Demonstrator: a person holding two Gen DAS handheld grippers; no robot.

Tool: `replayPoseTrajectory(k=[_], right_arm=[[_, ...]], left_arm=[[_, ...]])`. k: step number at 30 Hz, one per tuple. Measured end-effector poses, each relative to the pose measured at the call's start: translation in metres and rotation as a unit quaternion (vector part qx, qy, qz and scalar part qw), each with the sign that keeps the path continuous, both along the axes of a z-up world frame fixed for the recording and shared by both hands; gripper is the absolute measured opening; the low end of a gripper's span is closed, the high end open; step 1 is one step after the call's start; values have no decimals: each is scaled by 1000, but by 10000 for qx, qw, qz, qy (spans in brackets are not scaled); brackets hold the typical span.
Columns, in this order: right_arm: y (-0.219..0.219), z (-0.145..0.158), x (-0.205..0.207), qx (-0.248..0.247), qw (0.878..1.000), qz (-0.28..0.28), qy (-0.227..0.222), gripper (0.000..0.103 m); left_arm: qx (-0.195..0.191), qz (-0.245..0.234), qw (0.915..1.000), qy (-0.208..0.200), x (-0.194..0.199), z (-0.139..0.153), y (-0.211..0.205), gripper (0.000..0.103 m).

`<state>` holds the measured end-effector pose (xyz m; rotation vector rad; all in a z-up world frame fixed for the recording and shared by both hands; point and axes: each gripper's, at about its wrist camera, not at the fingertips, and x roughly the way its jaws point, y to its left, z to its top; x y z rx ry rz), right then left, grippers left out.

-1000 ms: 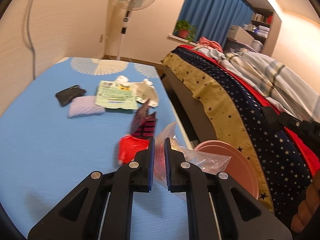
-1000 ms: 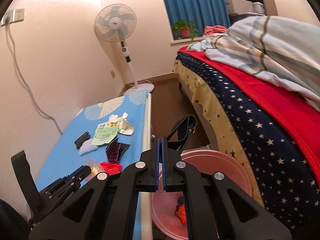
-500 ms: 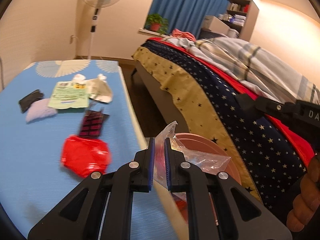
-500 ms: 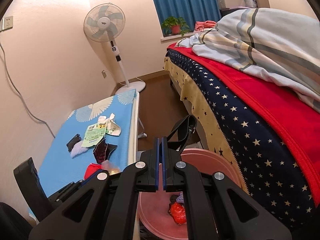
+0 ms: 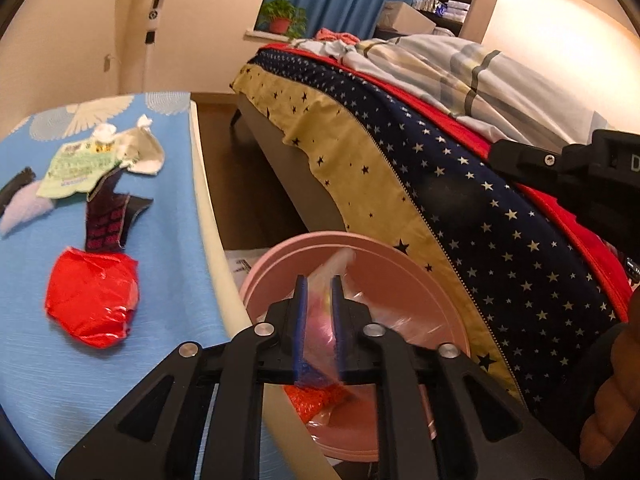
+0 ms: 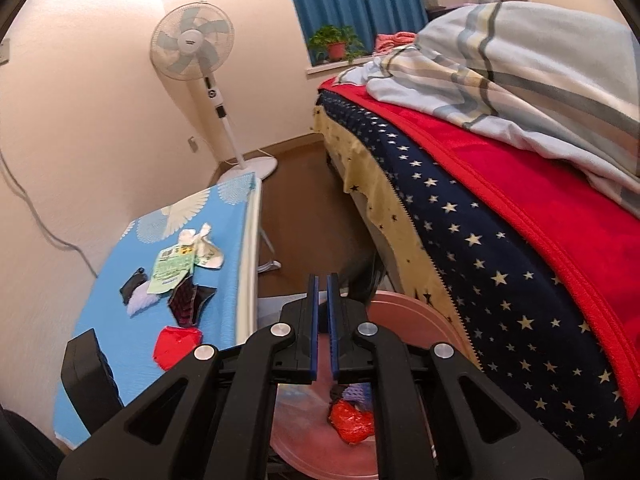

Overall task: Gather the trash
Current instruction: 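Open both grippers to drop the strap and clear bag into the bin, then move both open grippers back over the trash on the table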

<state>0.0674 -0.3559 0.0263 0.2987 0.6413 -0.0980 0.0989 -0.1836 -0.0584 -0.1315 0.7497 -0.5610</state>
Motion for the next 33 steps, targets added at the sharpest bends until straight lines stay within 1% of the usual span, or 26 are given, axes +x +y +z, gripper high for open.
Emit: replayPoseTrajectory(k=[1, 2, 3, 4, 5, 14, 25, 30, 33], right_arm=[[-2, -1, 0, 37, 10000, -38, 5, 12], [-3, -1, 0, 48, 10000, -64, 7, 13], [-4, -1, 0, 53, 9999, -92, 6, 19], [-5, -1, 0, 58, 9999, -111, 1, 23], [-5, -1, -1, 69, 9999, -124, -4, 24], [2, 2, -4, 85, 9999, -30, -134, 24], [32, 15, -12, 7, 9986, 317, -431, 24], [52, 28, -9, 12, 9966, 627, -539, 24], [67, 45, -4, 13, 9939, 895, -648, 23]], left_arm=[[-35, 34, 10000, 55, 1, -2, 2, 26], [-60, 72, 9999, 85, 2, -3, 4, 28], [-70, 96, 9999, 102, 3, -4, 5, 28], [-82, 127, 9998, 117, 3, -4, 7, 28], [-88, 146, 9998, 116, 3, -4, 9, 28], [-48, 255, 9997, -17, 0, 5, 23, 28], [-132, 635, 9975, -265, -11, 27, 62, 27], [-238, 959, 9946, -327, -15, 42, 90, 23], [-202, 1101, 9930, -378, -13, 54, 104, 21]])
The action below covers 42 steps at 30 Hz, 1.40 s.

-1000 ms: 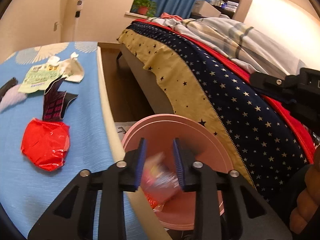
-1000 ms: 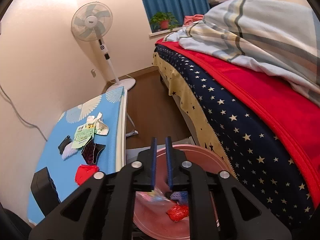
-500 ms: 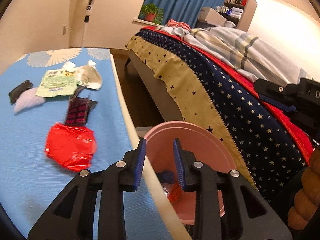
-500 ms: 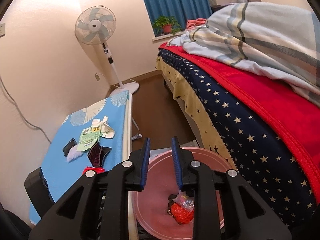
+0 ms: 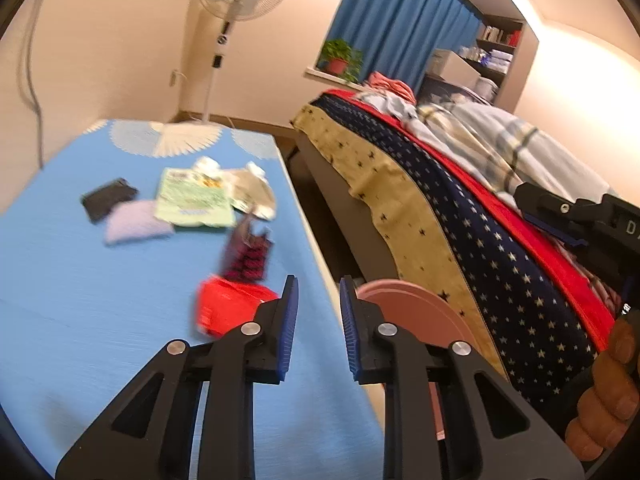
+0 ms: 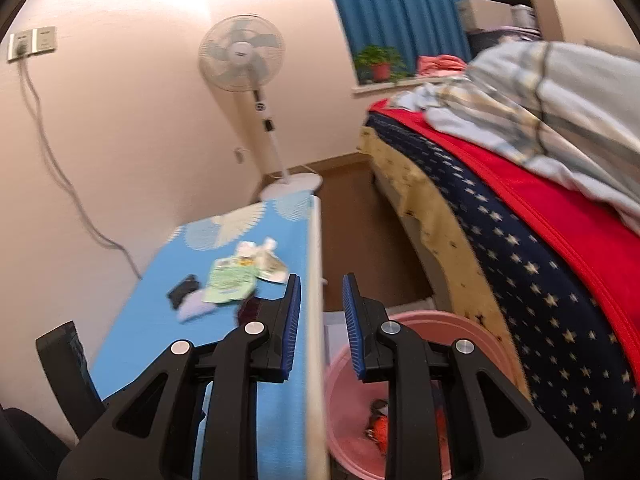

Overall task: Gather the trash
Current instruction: 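Move both open grippers back over the trash on the table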

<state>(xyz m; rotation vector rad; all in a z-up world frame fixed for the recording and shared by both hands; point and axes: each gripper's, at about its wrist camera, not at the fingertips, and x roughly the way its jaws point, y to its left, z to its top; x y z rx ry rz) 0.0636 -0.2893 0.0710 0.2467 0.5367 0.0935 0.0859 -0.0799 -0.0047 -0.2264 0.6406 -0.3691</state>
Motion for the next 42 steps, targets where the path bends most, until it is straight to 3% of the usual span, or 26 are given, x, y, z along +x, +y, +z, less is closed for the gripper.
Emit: replayPoseTrajectory(k=[6, 12, 18, 22, 27, 34, 42], right_arm=[[23, 30, 22, 177, 9986, 468, -147, 21], [40, 60, 57, 237, 9950, 936, -274, 19], [48, 75, 103, 75, 9922, 1178, -390, 19], [53, 63, 133, 4, 9915, 1267, -298, 19], [55, 21, 168, 95, 9906, 1360, 90, 19], [56, -20, 200, 44, 9894, 1369, 472, 19], [77, -59, 232, -284, 9844, 1572, 743, 20]], left_arm=[[-15, 255, 9996, -139, 23, 49, 39, 17], [452, 234, 9977, -443, 49, 101, 80, 17], [546, 199, 9970, -502, 77, 119, 132, 17], [743, 102, 9961, -464, 95, 97, 152, 17], [652, -2, 9978, -92, 118, 55, 164, 17], [817, -517, 9945, 399, 134, -4, 152, 17], [1021, -670, 9904, 652, 146, -36, 140, 19]])
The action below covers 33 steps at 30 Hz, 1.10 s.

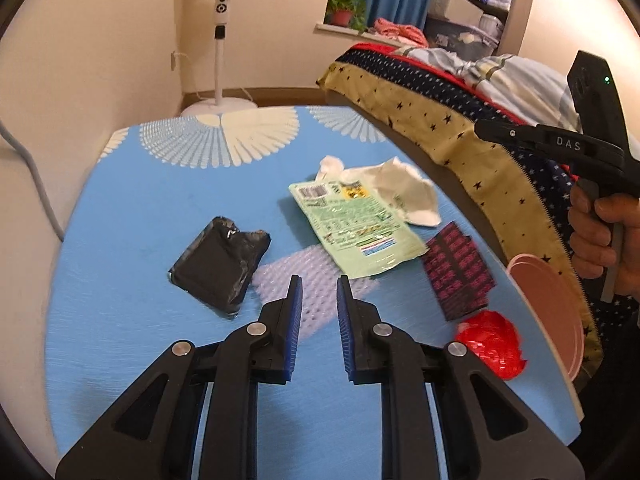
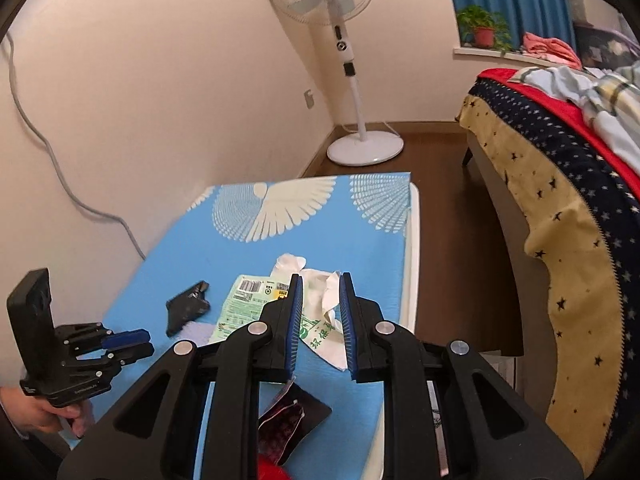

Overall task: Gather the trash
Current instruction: 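Move both open grippers back over the trash on the table, then grasp the white tissue with the right gripper while the left grasps the pink foam mesh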

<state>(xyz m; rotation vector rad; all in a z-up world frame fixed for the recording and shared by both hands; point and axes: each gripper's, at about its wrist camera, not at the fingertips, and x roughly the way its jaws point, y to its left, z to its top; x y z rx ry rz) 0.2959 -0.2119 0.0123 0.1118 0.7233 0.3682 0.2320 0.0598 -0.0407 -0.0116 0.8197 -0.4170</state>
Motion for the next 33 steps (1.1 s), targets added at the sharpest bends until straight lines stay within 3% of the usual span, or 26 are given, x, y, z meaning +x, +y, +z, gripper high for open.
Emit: replayPoseTrajectory(k=[4, 14, 24, 27, 30, 32, 33], right_arm=[[2, -15, 14, 19, 9998, 18, 209, 24], [11, -52, 36, -225, 9981, 53, 574, 26], [22, -67, 44, -403, 9963, 141, 745, 26], [23, -70, 45, -434, 9958, 163, 794, 24], [25, -71, 44, -484, 9954, 214, 798, 13], [27, -70, 42, -502, 9954, 235, 778, 11], [27, -68, 42, -475, 9956, 248, 774, 10]], left_arm=[[-11, 114, 9998, 147, 8, -9, 2, 40], [-182, 299, 9980, 534, 21, -30, 7, 45], [12, 291, 9971, 705, 25, -40, 1, 46], [1, 288, 9967, 760, 27, -40, 1, 39], [43, 269, 9966, 774, 28, -37, -1, 30], [67, 269, 9966, 771, 28, -35, -1, 14], [71, 276, 9965, 789, 29, -33, 0, 13]])
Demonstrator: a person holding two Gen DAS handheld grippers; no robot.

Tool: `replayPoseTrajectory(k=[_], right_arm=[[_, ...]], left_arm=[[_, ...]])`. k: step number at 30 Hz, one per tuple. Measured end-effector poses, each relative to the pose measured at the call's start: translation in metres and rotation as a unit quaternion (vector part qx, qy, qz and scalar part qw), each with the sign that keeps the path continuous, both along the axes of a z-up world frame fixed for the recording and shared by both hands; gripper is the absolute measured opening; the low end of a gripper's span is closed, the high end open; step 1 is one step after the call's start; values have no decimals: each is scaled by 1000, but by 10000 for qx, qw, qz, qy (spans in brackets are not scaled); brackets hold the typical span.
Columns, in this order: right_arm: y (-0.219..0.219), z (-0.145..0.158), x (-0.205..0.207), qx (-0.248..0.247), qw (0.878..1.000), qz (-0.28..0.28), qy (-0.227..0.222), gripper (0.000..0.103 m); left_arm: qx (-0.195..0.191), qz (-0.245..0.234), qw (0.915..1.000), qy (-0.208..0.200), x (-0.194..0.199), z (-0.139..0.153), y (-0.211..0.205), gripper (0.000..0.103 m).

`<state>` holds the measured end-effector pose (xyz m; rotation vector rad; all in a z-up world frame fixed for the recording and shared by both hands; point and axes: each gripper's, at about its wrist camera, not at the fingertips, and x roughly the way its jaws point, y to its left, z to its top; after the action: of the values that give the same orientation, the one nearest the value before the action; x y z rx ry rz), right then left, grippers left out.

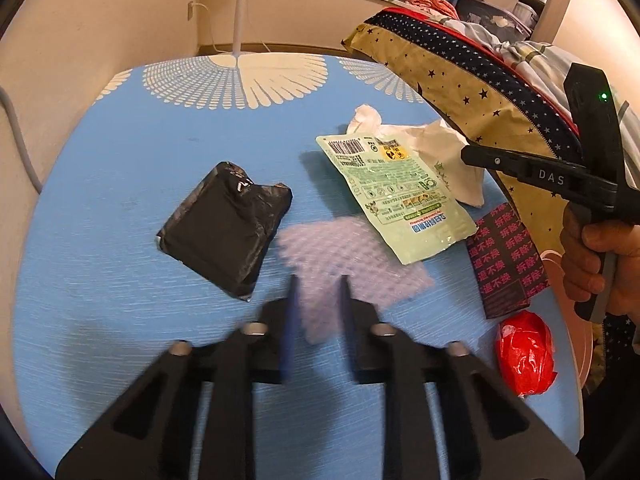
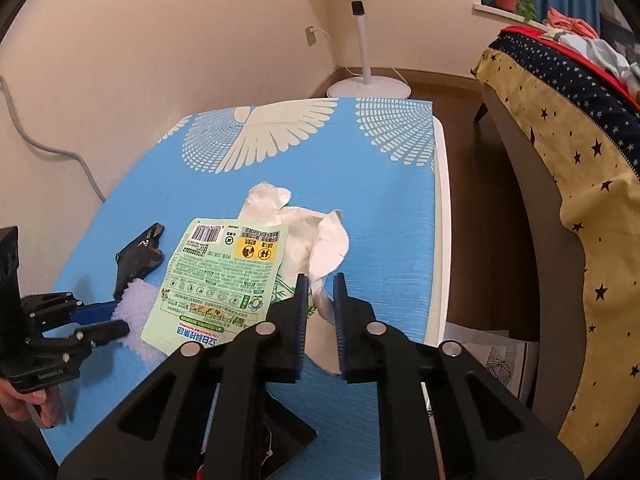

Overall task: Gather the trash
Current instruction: 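Grasp the white tissue with the right gripper while the left grasps the pink foam mesh, then carry the white tissue and pink foam mesh over the pink bin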

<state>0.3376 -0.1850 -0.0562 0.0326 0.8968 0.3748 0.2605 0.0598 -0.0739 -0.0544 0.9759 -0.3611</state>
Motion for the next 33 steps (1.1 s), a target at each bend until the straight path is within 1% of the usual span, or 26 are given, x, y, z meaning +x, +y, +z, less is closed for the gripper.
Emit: replayPoseTrajectory(k=[2, 8, 16, 21, 26, 28, 33], right_arm=[[1, 5, -2, 15, 10000, -3, -47, 9], [-2, 23, -10, -8, 9996, -118, -245, 7], [-4, 51, -37, -222, 9979, -227, -568, 7], [-7, 71, -60, -165, 9968, -321, -709, 7], [-9, 95, -88, -172, 9949, -298, -944, 7], [-11, 106, -101, -167, 9936, -303, -1071, 7], [-25, 123, -134, 53, 9915, -501, -1197, 7]], left_arm=[[16, 14, 10000, -8, -1, 4, 1, 11], [184, -23, 9997, -166, -12, 19, -1, 10], [386, 215, 9981, -431, -31, 46, 6, 10], [369, 467, 9968, -535, -49, 65, 15, 10], [408, 630, 9949, -677, -68, 83, 21, 10], [346, 711, 9941, -742, -76, 91, 26, 10], [268, 817, 9924, -876, -95, 103, 25, 10]])
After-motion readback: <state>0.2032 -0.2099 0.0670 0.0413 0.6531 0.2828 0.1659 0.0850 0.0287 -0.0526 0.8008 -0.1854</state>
